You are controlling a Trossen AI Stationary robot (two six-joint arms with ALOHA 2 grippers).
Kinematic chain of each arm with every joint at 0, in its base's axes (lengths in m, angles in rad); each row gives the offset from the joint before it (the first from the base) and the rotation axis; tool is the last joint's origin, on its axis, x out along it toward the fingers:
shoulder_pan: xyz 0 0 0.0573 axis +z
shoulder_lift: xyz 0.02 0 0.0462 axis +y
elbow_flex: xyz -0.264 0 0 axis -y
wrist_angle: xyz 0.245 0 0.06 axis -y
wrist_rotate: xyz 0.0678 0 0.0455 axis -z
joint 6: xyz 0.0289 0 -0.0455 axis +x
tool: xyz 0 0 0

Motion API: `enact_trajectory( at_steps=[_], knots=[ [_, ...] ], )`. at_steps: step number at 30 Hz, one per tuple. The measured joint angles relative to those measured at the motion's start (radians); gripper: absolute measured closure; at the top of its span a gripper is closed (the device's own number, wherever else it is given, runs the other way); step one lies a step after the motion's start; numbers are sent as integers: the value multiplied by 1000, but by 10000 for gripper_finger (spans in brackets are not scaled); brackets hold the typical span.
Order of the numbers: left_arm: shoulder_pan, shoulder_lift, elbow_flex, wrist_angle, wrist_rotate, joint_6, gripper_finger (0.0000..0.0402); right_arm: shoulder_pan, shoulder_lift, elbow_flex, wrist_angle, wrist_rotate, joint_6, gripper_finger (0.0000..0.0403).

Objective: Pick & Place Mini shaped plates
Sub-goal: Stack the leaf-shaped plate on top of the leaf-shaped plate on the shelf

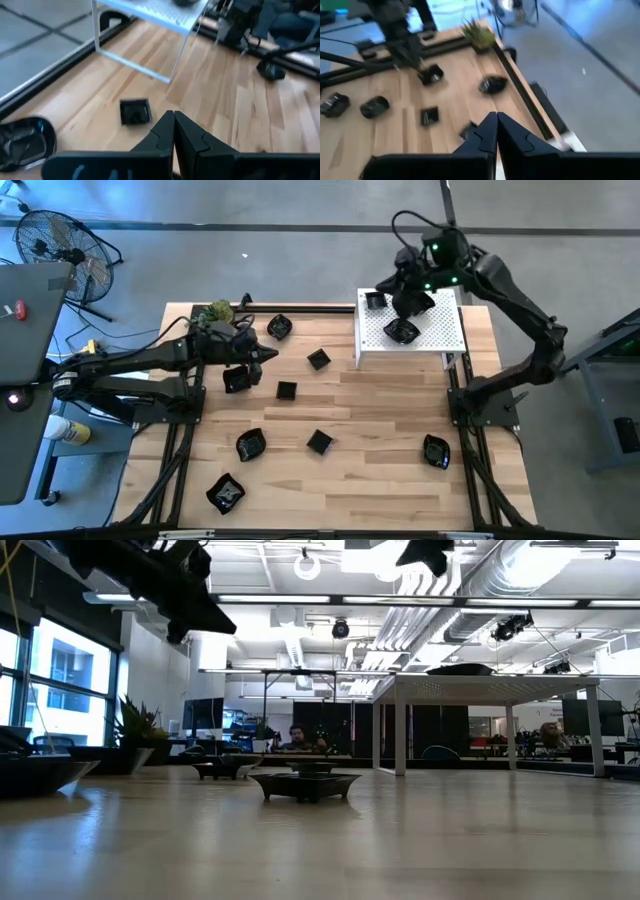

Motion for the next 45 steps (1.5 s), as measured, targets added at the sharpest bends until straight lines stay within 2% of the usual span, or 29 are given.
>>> enact_trajectory(
  at_steps=[6, 11, 15, 18, 22, 26, 29, 34, 38, 45],
  knots=[
    [0, 0, 44, -181, 57, -38, 401, 150, -1, -28, 182, 27, 46, 401],
    [0, 0, 48, -315, 94, -146, 401, 263, -40, -259, 496, 25, 150, 401],
    [0, 0, 48, -450, 193, -225, 401, 328, -83, -451, 684, 53, 253, 401],
    [-17, 0, 48, -556, 236, -267, 391, 365, -126, -554, 738, 116, 301, 401],
    [-95, 1, 47, -647, 225, -316, 351, 393, -182, -650, 769, 181, 352, 401],
    [-220, 2, 6, -613, 200, -429, 304, 400, -246, -709, 815, 205, 375, 402],
    [-317, 2, -45, -563, 152, -508, 284, 400, -289, -739, 847, 221, 375, 401],
    [-436, 2, -139, -458, 109, -670, 280, 400, -347, -754, 871, 249, 362, 402],
    [-512, 2, -197, -437, 72, -768, 280, 400, -373, -753, 869, 250, 344, 400],
    [-605, 2, -250, -358, 71, -848, 279, 400, -389, -753, 867, 250, 344, 402]
  ],
)
